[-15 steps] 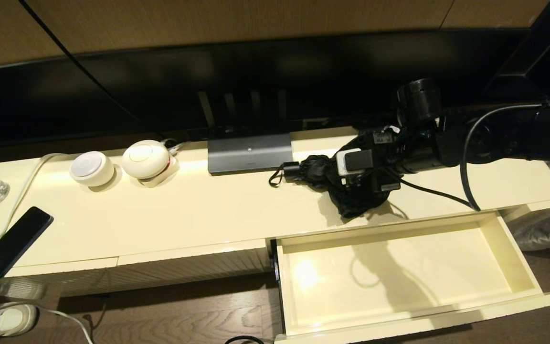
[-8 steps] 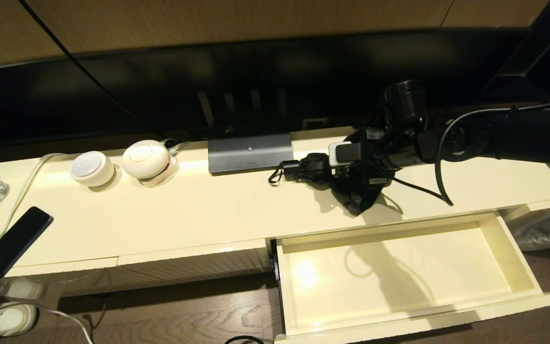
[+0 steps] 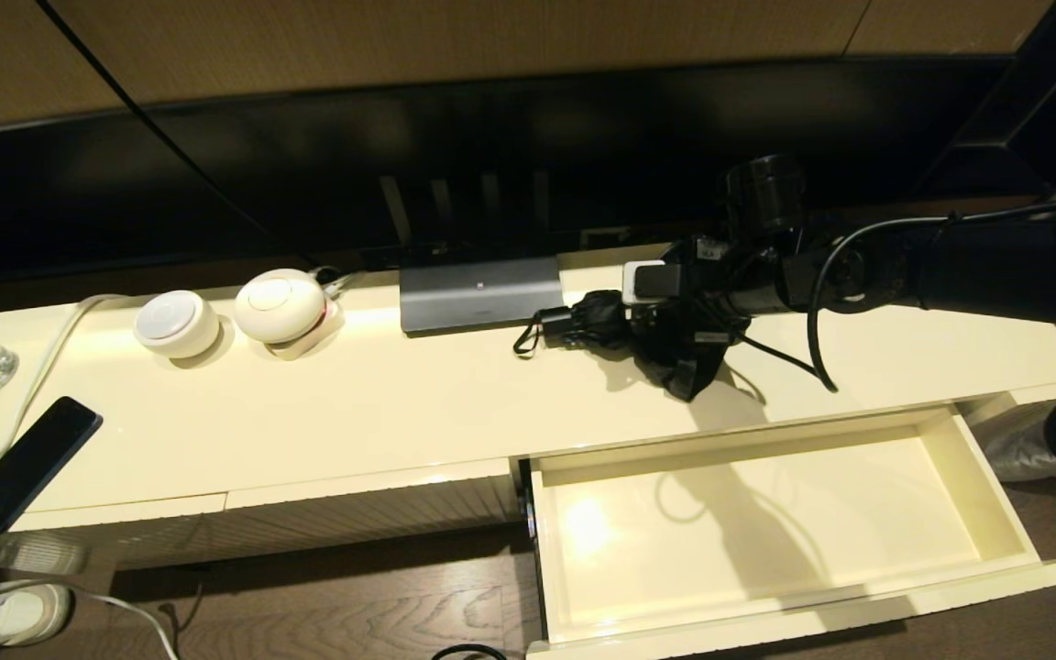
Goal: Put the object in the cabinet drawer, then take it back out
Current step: Put the umbrella in the drawer
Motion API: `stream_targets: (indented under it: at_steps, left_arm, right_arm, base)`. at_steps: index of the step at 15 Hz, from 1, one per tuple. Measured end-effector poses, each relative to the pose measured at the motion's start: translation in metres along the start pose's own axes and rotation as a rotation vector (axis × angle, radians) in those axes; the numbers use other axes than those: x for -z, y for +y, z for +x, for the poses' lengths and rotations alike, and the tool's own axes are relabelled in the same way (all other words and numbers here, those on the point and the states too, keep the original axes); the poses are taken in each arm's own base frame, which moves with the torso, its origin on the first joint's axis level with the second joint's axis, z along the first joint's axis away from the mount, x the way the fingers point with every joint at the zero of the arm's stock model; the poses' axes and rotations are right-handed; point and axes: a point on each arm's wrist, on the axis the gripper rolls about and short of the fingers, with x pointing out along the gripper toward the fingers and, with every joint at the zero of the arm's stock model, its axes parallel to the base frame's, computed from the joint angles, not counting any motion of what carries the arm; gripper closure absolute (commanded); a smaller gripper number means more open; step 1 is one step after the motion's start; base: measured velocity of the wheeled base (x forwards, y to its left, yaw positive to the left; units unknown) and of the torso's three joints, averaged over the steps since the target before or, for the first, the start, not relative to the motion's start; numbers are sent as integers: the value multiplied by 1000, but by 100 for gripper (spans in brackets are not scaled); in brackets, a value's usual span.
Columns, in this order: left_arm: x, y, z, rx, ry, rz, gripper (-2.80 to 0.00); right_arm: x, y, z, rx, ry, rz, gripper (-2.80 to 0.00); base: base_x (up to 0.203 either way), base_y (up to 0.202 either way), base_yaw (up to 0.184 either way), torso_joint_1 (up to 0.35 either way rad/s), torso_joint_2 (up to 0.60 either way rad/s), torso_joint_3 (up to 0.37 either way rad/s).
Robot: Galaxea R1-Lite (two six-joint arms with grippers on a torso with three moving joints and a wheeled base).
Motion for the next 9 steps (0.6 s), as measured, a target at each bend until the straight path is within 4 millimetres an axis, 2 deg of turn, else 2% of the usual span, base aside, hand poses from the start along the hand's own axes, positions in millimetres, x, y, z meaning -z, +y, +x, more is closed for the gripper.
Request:
stream_targets:
  at_steps: [1, 2, 9]
  left_arm:
    - [0, 0, 0, 0, 1, 0, 0]
    - [0, 0, 0, 0, 0, 1, 0]
    - [0, 0, 0, 0, 0, 0, 0]
  right_arm:
    - [0, 1, 1, 1, -1, 1, -59]
    - [0, 1, 3, 7, -3, 3, 0]
    - [0, 5, 9, 15, 2, 3, 0]
  base:
    - [0, 0, 0, 0, 0, 0]
    - [0, 0, 0, 0, 0, 0]
    - [0, 0, 0, 0, 0, 0]
